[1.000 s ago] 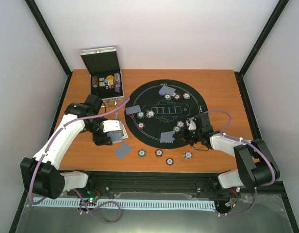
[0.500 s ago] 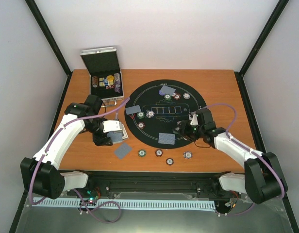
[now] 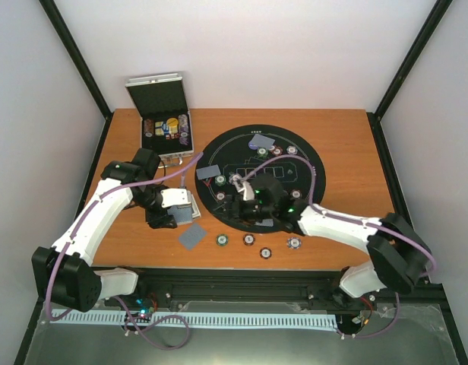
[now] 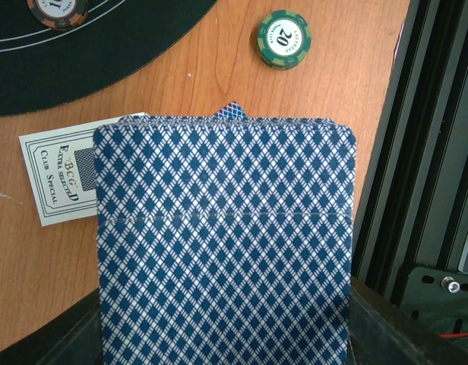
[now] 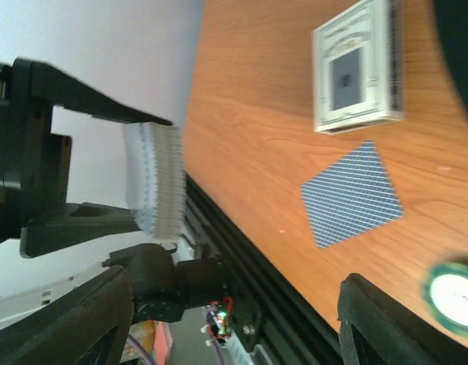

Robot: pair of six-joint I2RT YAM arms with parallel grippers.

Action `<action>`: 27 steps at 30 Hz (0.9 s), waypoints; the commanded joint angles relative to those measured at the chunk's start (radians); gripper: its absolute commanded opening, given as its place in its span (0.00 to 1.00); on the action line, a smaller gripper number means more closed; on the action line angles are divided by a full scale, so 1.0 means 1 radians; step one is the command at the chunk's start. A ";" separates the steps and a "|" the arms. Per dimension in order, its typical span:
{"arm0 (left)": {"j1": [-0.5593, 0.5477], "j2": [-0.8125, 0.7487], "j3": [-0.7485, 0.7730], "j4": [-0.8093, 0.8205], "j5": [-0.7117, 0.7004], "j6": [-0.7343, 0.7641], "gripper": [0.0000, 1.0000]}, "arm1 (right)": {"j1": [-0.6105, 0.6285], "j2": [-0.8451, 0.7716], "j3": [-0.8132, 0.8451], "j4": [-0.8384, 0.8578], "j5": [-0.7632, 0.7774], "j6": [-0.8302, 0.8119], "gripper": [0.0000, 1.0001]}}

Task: Distribute texas hold em gaming equipment

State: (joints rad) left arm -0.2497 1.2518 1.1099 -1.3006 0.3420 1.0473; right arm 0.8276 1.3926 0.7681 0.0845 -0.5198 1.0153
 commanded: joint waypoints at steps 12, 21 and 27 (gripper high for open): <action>0.001 -0.005 0.034 -0.009 0.027 0.004 0.01 | 0.174 0.378 0.275 0.290 -0.076 0.134 0.74; 0.001 -0.011 0.031 -0.010 0.032 0.004 0.01 | 0.192 0.511 0.348 0.343 -0.111 0.172 0.74; 0.001 -0.017 0.033 -0.015 0.028 0.008 0.01 | 0.174 0.528 0.310 0.342 -0.101 0.178 0.72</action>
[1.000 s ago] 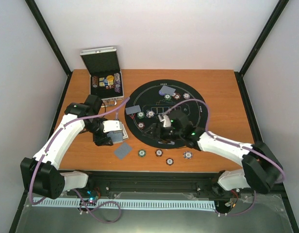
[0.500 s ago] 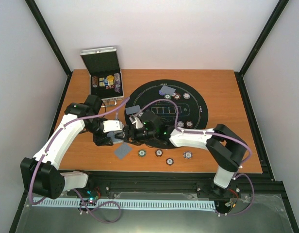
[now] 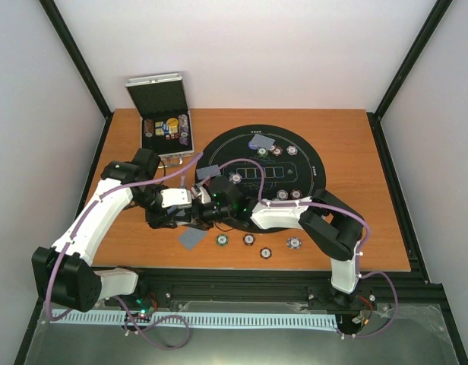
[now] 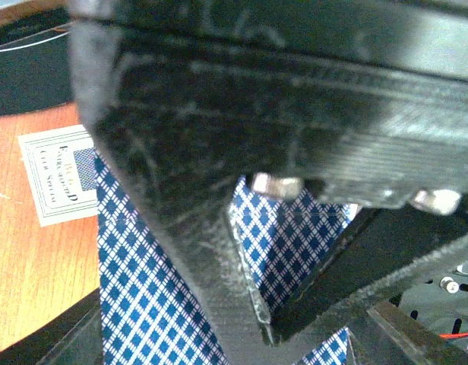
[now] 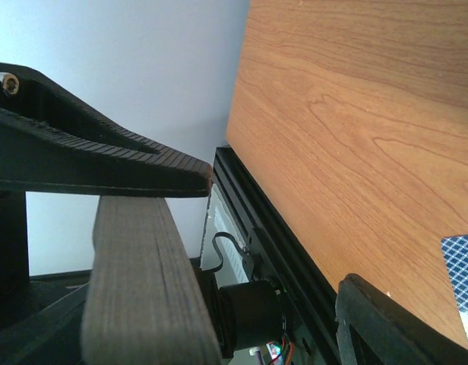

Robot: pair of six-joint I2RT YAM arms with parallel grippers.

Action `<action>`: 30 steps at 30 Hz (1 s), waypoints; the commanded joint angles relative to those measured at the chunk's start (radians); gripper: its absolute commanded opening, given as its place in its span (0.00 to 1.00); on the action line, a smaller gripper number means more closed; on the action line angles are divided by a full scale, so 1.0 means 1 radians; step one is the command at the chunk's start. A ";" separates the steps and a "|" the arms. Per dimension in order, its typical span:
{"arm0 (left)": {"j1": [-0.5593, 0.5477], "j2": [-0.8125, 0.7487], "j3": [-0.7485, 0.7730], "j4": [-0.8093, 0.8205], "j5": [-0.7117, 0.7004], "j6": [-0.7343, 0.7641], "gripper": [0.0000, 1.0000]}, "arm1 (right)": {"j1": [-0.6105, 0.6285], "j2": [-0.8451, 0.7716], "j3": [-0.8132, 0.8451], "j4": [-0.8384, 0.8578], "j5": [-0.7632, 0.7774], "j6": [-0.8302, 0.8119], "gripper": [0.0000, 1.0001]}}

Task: Distribute texas hold em gaming equipment

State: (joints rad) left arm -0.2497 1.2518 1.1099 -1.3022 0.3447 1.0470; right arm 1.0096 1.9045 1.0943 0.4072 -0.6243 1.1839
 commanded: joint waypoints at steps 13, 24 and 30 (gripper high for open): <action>0.001 -0.033 0.036 -0.022 0.026 0.014 0.01 | -0.073 -0.033 -0.134 -0.028 0.039 -0.020 0.64; 0.001 -0.038 0.038 -0.026 0.033 0.018 0.01 | -0.072 -0.055 -0.074 -0.088 0.037 -0.065 0.67; 0.001 -0.037 0.037 -0.030 0.028 0.018 0.01 | -0.019 0.021 0.018 0.089 -0.030 0.001 0.71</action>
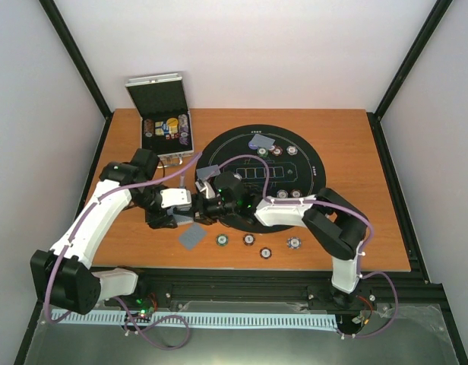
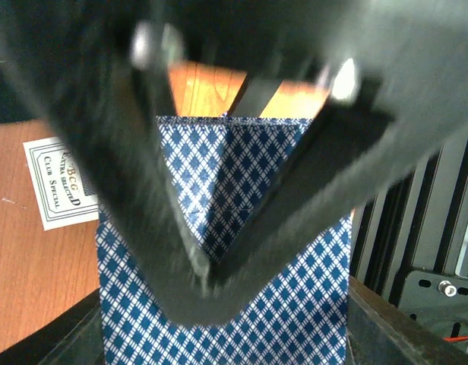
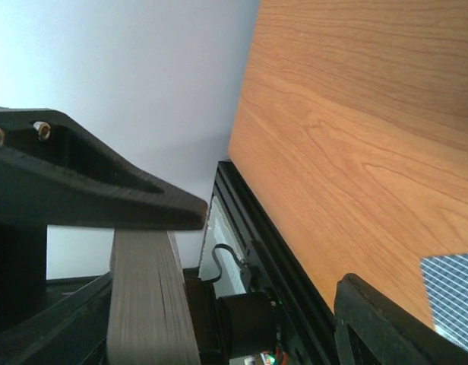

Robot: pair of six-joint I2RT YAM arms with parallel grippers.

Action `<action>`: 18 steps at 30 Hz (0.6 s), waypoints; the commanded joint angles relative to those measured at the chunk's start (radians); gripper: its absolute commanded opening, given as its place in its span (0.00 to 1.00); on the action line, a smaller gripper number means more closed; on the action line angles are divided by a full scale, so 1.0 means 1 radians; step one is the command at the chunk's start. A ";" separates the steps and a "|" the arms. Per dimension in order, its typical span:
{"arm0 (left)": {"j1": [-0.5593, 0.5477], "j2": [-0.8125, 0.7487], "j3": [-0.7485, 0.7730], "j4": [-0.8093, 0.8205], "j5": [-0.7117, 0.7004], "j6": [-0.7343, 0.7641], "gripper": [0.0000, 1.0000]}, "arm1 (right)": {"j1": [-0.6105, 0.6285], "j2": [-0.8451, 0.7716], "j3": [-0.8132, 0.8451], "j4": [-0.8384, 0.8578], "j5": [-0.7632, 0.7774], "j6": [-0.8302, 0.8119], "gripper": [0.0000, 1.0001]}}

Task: Distribute texas hold em gaming equipment

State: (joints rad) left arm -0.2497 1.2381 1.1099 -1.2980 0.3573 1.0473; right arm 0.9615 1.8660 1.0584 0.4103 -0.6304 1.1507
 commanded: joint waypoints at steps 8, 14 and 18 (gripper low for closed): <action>0.001 -0.022 0.039 -0.036 0.012 0.018 0.01 | 0.037 0.145 0.096 0.118 -0.049 0.067 0.72; 0.001 -0.024 0.044 -0.042 0.014 0.017 0.01 | 0.006 0.143 0.054 0.046 -0.025 0.029 0.69; 0.001 -0.028 0.049 -0.047 0.015 0.022 0.01 | -0.020 0.126 0.011 -0.041 0.009 -0.026 0.66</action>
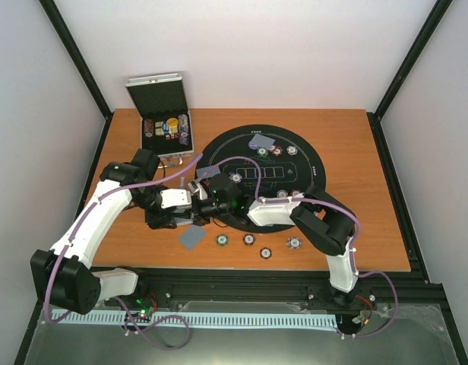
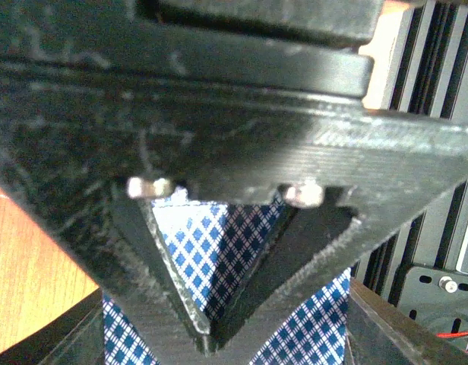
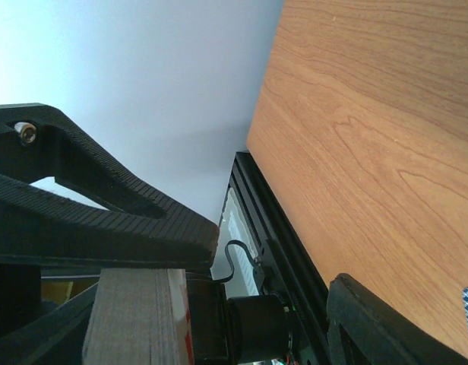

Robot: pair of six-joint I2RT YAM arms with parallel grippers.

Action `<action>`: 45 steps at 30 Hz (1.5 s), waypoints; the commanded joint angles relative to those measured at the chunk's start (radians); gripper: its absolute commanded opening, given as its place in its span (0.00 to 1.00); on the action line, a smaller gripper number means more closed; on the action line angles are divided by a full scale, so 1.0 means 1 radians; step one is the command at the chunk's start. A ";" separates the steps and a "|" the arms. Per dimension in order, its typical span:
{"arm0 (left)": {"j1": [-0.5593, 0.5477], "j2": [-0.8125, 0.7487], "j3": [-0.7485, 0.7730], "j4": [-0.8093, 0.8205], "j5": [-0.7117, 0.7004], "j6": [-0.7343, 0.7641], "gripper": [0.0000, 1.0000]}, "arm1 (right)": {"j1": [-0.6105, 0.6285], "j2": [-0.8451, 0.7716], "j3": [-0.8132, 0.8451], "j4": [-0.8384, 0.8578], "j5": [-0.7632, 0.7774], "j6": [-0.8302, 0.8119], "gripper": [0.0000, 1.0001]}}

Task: Distribute texas hold em gaming equipment

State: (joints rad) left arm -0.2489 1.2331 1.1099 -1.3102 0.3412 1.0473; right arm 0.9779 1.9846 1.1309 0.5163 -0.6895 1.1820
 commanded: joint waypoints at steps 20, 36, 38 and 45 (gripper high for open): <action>0.000 -0.022 0.054 -0.039 0.035 0.028 0.01 | -0.097 -0.132 -0.165 -0.217 0.097 -0.106 0.61; 0.000 -0.021 0.019 -0.013 0.016 0.027 0.01 | -0.097 -0.292 -0.158 -0.187 0.108 -0.058 0.22; 0.000 -0.018 0.019 -0.011 0.015 0.027 0.01 | -0.097 -0.301 -0.158 -0.190 0.106 -0.056 0.15; 0.000 -0.019 0.012 -0.009 0.005 0.026 0.01 | -0.097 -0.312 -0.161 -0.151 0.068 -0.032 0.13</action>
State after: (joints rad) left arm -0.2527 1.2316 1.1099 -1.3067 0.3328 1.0512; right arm 0.8845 1.6909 0.9787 0.3405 -0.6041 1.1408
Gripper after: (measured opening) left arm 0.640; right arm 0.059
